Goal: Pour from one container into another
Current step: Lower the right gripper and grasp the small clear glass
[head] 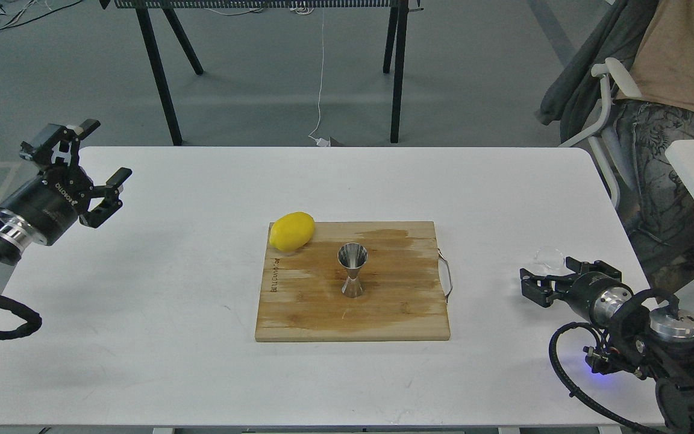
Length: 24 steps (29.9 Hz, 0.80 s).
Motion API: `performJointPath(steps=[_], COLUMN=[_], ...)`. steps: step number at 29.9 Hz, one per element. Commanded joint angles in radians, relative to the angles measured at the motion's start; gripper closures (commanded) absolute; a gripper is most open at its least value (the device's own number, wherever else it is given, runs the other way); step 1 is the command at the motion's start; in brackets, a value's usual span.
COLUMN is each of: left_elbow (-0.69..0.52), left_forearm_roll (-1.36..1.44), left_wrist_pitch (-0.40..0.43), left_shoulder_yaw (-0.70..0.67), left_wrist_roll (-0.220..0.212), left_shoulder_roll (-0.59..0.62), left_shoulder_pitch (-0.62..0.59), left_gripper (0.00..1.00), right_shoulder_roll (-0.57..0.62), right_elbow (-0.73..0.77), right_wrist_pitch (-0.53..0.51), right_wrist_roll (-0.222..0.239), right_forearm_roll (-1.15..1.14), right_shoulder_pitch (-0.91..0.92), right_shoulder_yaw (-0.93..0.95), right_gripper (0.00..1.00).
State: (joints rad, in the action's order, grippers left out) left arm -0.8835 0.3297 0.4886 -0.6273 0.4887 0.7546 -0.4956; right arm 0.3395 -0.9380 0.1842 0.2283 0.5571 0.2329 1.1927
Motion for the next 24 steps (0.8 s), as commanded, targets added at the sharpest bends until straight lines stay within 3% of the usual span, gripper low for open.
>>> performJointPath(steps=[1,8,16,24], left_elbow=[0.005,0.006,0.006,0.008], left_forearm_roll=[-0.001,-0.001,-0.001,0.000], left_wrist_pitch=[0.000,0.000,0.000,0.000], left_shoulder_yaw=[0.000,0.000,0.000,0.000], left_wrist_roll=[0.000,0.000,0.000,0.000], left_shoulder_roll=[-0.001,-0.001,-0.001,-0.001], left_shoulder_pitch=[0.000,0.000,0.000,0.000], left_gripper=[0.02,0.02,0.02,0.02], right_shoulder_roll=[-0.008,-0.016,-0.016,-0.016], right_elbow=[0.033,0.057,0.057,0.057], right_wrist_pitch=[-0.009,-0.019,-0.020,-0.022], right_wrist_roll=[0.000,0.000,-0.001,-0.003], right_forearm_roll=[0.000,0.000,0.000,0.000], right_shoulder_pitch=[0.020,0.037,0.039,0.039], right_shoulder_yaw=[-0.018,-0.042,-0.053,-0.053], right_gripper=[0.02,0.05,0.22,0.25])
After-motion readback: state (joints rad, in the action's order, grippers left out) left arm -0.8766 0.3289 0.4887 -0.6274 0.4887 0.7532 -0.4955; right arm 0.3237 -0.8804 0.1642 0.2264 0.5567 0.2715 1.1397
